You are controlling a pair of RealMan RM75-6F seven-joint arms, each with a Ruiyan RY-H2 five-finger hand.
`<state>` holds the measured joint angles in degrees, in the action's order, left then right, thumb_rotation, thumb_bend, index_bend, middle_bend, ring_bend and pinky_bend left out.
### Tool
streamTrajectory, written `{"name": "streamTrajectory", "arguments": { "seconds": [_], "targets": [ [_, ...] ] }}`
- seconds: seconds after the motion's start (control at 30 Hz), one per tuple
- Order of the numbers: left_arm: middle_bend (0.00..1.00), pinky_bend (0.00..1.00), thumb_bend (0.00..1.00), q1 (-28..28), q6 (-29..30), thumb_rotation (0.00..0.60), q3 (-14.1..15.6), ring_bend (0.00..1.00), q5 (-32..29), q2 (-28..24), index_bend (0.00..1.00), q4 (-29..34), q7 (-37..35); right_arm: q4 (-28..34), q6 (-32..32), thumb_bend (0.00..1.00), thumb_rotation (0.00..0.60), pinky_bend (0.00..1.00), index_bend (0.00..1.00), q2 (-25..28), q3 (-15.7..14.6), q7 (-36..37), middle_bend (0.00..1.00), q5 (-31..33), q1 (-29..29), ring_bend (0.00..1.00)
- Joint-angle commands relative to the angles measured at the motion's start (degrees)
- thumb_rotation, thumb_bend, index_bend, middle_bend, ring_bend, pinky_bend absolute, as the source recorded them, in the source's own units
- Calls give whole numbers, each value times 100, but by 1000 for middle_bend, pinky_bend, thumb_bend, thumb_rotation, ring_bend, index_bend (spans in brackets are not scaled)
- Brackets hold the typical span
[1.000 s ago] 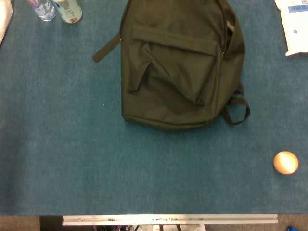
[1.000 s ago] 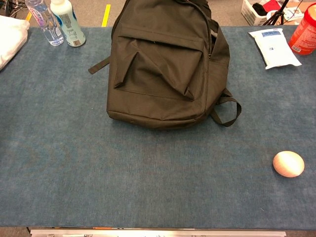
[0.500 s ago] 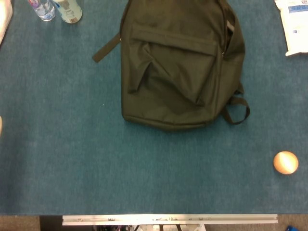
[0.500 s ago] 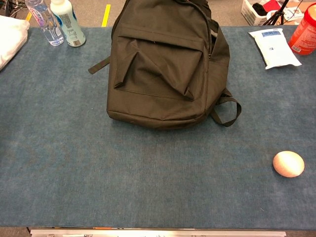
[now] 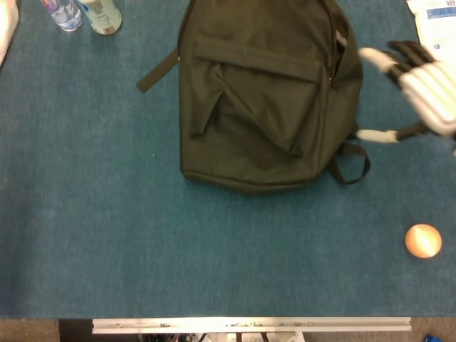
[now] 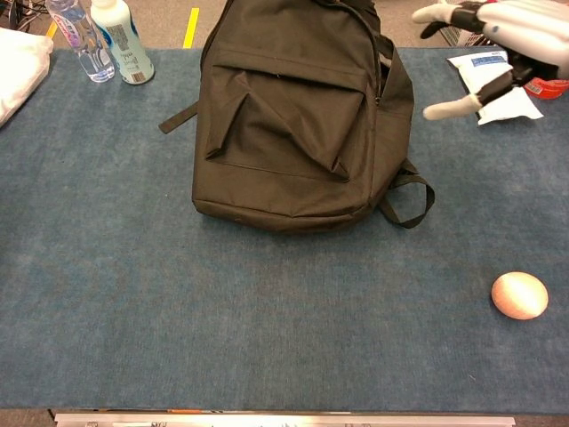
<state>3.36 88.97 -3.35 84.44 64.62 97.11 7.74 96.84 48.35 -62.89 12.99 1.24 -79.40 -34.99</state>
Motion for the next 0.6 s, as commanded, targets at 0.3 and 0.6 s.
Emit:
{"name": "streamTrajectory", "arguments": {
  "seconds": [0.3, 0.6],
  "targets": [
    [259, 325, 423, -31, 3, 600, -56, 230, -129, -45, 279, 48, 58, -1081, -1126, 6, 350, 76, 0, -1168, 512, 496, 161, 1114, -1259, 26],
    [259, 325, 423, 17, -100, 600, -94, 231, -208, -57, 281, 63, 108, -1794, -1541, 7, 350, 76, 0, -1857, 610, 994, 161, 1436, -1741, 26]
  ]
}}
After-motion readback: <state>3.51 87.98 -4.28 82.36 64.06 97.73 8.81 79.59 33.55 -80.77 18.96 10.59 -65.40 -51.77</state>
